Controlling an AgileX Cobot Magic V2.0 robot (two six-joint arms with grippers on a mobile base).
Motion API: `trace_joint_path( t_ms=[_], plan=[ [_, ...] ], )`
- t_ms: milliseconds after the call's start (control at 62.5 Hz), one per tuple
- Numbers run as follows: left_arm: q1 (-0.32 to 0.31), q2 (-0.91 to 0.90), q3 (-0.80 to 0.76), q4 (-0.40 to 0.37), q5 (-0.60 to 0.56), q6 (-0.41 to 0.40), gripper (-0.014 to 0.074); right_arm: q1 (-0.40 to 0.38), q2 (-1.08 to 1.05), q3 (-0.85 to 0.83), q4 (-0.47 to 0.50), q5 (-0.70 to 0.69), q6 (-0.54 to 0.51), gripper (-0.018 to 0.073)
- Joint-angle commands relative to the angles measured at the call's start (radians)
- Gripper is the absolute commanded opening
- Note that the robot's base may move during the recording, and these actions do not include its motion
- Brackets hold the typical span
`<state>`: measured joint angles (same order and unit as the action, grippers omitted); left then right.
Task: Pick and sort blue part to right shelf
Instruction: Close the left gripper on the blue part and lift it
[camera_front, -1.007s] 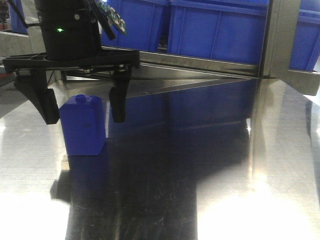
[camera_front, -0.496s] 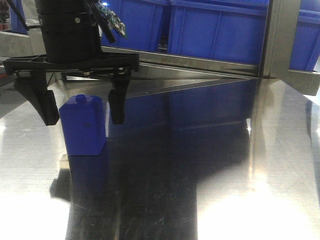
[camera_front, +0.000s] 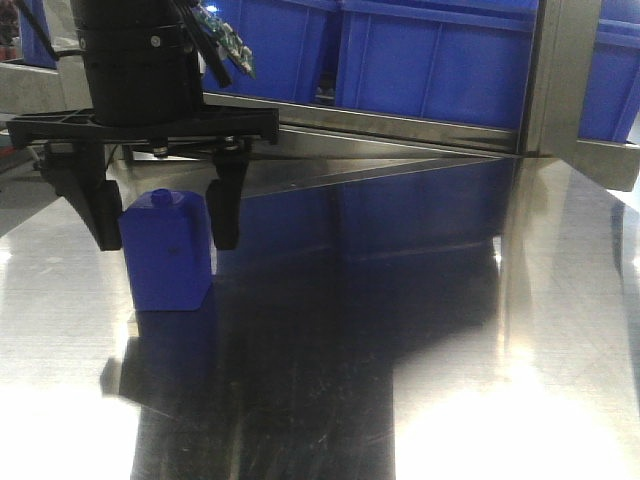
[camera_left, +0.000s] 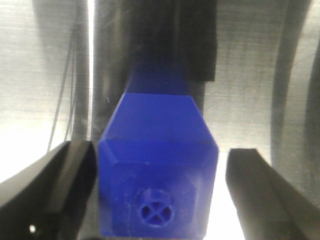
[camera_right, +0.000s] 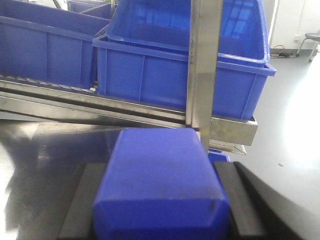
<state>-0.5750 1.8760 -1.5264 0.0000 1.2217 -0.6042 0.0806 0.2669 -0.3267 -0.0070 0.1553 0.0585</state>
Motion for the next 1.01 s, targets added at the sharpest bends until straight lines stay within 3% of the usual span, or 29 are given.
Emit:
trace_joint_path(
  t_ms=[0, 240, 560, 752, 991],
  plan=[
    [-0.009, -0.043, -0.029, 0.008, 0.048, -0.012, 0.0475, -0.006, 0.005, -0.03, -0.011, -0.092, -0.011, 0.0407],
    [-0.009, -0.043, -0.029, 0.008, 0.05, -0.012, 0.0395, -0.006, 0.005, -0.03, -0.011, -0.092, -0.011, 0.0407],
    [-0.009, -0.045, -0.029, 0.0, 0.05, -0.003, 0.0386, -0.006, 0.005, -0.03, -0.011, -0.092, -0.011, 0.0407],
    [-0.013, -0.099, -0.029, -0.027, 0.048, 0.159, 0.0386, -0.006, 0.005, -0.03, -0.011, -0.092, -0.011, 0.0407],
    [-0.013, -0.223, -0.004, -0.087, -0.02, 0.446, 0.0386, -0.006, 0.005, -0.03, -0.011, -0.092, -0.011, 0.0407]
  ],
)
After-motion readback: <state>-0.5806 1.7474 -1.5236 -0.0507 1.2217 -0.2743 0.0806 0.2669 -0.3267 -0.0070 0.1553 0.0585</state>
